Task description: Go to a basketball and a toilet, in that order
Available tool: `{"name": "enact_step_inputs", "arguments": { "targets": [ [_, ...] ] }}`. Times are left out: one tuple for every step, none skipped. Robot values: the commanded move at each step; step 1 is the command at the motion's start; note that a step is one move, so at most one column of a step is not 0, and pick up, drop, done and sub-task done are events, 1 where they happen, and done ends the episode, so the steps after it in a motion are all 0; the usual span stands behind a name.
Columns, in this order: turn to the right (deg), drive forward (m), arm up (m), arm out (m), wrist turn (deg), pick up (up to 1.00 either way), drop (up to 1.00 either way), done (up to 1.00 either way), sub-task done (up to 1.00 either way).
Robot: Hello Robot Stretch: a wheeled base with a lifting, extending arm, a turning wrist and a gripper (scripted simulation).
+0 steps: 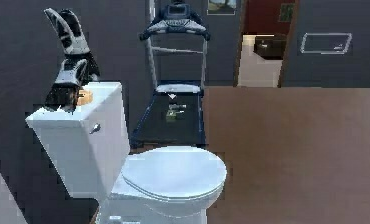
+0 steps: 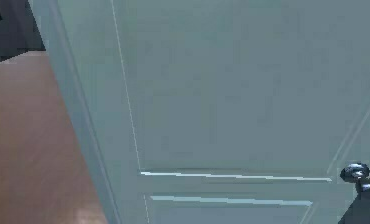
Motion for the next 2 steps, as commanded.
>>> {"name": "enact_step_inputs", "arguments": {
  "targets": [
    [-12.0,0.0,0.0,0.0,0.0,0.0,0.0,0.0,0.0],
    [0.0,0.0,0.0,0.0,0.0,0.0,0.0,1.0,0.0]
  ]
}}
